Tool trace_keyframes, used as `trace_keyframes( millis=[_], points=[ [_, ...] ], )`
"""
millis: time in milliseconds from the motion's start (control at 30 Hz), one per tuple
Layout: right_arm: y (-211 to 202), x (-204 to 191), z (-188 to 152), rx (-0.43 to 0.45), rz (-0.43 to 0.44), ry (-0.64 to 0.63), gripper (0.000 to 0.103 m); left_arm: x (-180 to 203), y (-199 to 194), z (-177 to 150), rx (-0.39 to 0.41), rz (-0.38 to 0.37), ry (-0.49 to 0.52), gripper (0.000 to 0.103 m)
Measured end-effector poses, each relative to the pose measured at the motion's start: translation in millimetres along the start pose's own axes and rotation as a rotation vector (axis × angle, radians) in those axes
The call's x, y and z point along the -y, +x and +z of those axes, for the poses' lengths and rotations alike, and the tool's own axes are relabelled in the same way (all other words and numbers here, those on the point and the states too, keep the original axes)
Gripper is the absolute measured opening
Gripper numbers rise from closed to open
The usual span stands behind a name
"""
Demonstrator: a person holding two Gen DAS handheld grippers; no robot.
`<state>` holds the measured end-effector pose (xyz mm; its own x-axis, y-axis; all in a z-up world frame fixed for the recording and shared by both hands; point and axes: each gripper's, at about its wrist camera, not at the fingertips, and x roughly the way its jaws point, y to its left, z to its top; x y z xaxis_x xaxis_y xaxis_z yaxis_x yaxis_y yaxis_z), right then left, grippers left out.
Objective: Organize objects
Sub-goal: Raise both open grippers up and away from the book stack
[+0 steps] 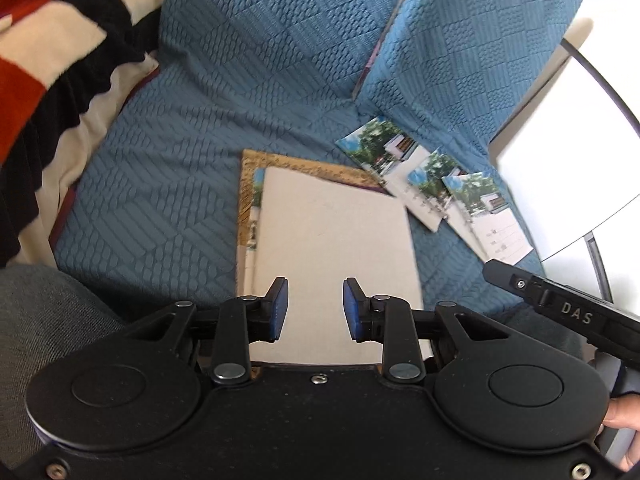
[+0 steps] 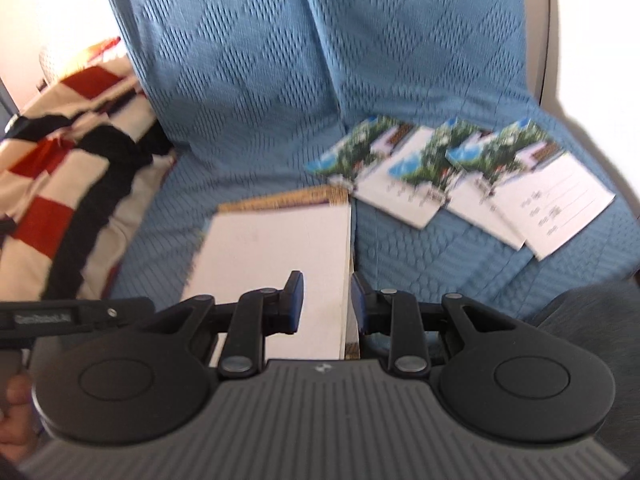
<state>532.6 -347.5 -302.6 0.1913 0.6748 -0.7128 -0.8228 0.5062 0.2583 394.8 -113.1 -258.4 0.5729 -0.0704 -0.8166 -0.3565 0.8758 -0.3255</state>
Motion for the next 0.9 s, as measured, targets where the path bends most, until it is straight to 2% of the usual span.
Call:
trace_keyframes(
  millis=[367, 567, 900],
  points=[
    [-54, 8, 14, 0.104, -0.013, 0.004, 0.030, 40, -36, 6, 0.067, -0.013, 0.079, 0.028],
    [-71, 13, 10, 0.115, -0.017, 0.020, 0.030, 51, -53, 6, 0.094, -0.023, 0.075, 0.031],
    [-84, 25, 2, 0.130, -0.051, 0.020, 0.030, 81, -60, 2, 0.121, -0.044, 0.119, 0.034]
  ],
)
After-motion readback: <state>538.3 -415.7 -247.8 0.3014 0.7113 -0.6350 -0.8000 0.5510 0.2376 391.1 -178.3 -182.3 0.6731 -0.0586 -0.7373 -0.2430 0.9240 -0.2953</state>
